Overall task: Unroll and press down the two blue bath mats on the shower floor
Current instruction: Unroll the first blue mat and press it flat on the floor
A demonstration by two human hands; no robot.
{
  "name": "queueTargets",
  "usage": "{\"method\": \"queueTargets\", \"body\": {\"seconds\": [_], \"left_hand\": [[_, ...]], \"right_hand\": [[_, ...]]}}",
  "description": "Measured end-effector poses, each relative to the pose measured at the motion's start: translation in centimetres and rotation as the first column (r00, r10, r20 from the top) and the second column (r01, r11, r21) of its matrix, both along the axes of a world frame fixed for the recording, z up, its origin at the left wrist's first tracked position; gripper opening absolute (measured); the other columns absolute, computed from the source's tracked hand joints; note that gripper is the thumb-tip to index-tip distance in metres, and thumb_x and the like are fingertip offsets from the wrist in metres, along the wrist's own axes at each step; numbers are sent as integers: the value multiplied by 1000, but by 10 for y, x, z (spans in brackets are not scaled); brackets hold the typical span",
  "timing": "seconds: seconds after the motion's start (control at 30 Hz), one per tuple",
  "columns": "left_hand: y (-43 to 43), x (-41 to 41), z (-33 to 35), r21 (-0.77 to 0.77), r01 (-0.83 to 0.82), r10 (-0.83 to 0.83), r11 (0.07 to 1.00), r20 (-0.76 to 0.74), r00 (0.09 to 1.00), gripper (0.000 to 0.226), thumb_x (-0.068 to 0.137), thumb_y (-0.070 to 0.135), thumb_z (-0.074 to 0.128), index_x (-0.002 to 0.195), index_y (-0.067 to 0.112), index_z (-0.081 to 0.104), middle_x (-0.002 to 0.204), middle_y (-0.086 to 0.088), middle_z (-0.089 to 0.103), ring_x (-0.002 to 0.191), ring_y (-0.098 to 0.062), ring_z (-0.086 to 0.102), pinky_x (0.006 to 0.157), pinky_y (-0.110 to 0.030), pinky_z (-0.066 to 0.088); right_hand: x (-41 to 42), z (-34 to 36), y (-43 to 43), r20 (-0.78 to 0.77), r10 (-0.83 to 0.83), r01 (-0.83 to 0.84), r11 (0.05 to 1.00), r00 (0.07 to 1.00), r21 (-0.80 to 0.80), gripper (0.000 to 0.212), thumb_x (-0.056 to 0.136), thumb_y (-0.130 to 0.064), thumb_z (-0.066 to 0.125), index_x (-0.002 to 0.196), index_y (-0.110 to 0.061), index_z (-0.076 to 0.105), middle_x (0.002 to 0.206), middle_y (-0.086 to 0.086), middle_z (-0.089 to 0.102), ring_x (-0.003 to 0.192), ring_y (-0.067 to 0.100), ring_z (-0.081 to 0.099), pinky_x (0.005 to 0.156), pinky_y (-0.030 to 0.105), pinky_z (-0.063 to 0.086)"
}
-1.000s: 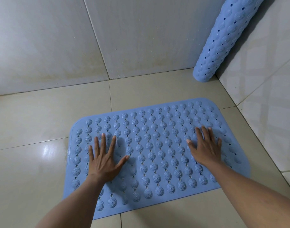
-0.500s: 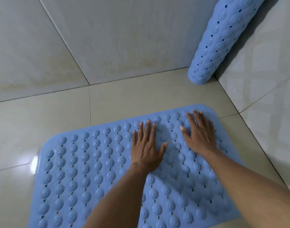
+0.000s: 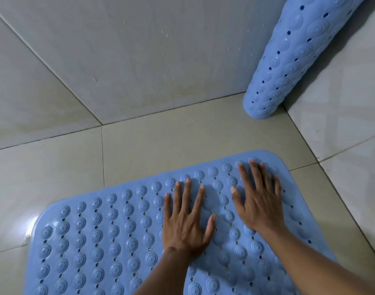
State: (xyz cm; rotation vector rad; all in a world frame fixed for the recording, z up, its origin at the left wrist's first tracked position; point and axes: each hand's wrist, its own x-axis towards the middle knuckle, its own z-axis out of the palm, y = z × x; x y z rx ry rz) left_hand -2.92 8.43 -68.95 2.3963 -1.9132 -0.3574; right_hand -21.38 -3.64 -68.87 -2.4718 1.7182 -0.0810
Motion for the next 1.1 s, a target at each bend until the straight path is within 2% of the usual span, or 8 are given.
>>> {"method": "queueTargets", "body": {"seconds": [0.2, 0.6, 0.67, 0.8, 0.87, 0.93, 1.0, 1.1], "left_hand": [[1, 0, 0, -15, 10, -10, 1000, -7, 1000, 77, 94, 65, 38, 161, 31, 22, 171, -9, 6, 157, -33, 3, 122, -56, 10], [-5, 2, 0, 15, 35, -35, 999, -8, 999, 77, 89, 62, 39, 159, 29, 31, 169, -12, 18, 155, -37, 14, 120, -58, 12], [-7, 3, 8, 58, 21, -20, 998, -20, 1000, 78, 88, 64, 31, 160, 32, 26, 170, -10, 11, 156, -36, 8, 122, -58, 11], [-5, 8, 30, 180, 70, -60, 981, -58, 997, 86, 82, 72, -1, 161, 39, -6, 167, -3, -25, 155, -28, -21, 125, -52, -6], [9, 17, 37, 180, 68, -56, 981, -69, 996, 87, 82, 74, -3, 160, 37, -8, 166, -2, -27, 154, -27, -24, 125, -50, -8], [40, 32, 39, 162, 39, -30, 986, -56, 998, 82, 89, 73, 5, 161, 36, -8, 167, -2, -24, 154, -26, -24, 126, -48, -8], [84, 53, 42, 150, -3, 8, 989, -32, 999, 78, 94, 69, 11, 161, 35, -9, 168, 1, -23, 154, -24, -23, 126, -45, -10], [152, 99, 43, 162, -99, 97, 982, 20, 995, 79, 91, 69, 5, 160, 35, -11, 168, 2, -22, 154, -23, -22, 126, -45, -7]], "right_hand": [[0, 0, -1, -7, -7, 7, 1000, 1000, 9, 72, 97, -60, 27, 161, -28, 21, 169, 6, 19, 155, 31, 17, 122, 58, 16], [8, 12, -9, 27, -61, 58, 994, 998, 88, 72, 88, -58, 38, 154, -31, 38, 164, 3, 30, 151, 29, 25, 117, 57, 22], [9, 20, -10, 4, -48, 47, 990, 999, 136, 71, 90, -57, 38, 156, -33, 32, 167, 1, 24, 152, 28, 20, 119, 56, 20], [16, 39, -8, -56, -58, 72, 954, 997, 292, 71, 99, -56, 31, 162, -32, 6, 171, -1, -2, 157, 25, -4, 124, 56, 7], [25, 46, 5, -71, -65, 84, 949, 995, 303, 74, 100, -59, 27, 162, -30, 1, 171, -1, -8, 157, 24, -10, 125, 57, 2], [36, 49, 30, -62, -41, 57, 956, 997, 288, 73, 101, -57, 30, 162, -27, 4, 171, -1, -5, 157, 24, -8, 124, 57, 4], [52, 50, 58, -54, 22, -6, 962, 998, 272, 72, 101, -55, 32, 162, -26, 8, 171, -1, -3, 157, 24, -6, 124, 57, 7], [95, 55, 96, -39, 165, -146, 943, 986, 300, 71, 102, -55, 33, 162, -25, 10, 171, -2, -3, 157, 23, -6, 124, 56, 7]]}}
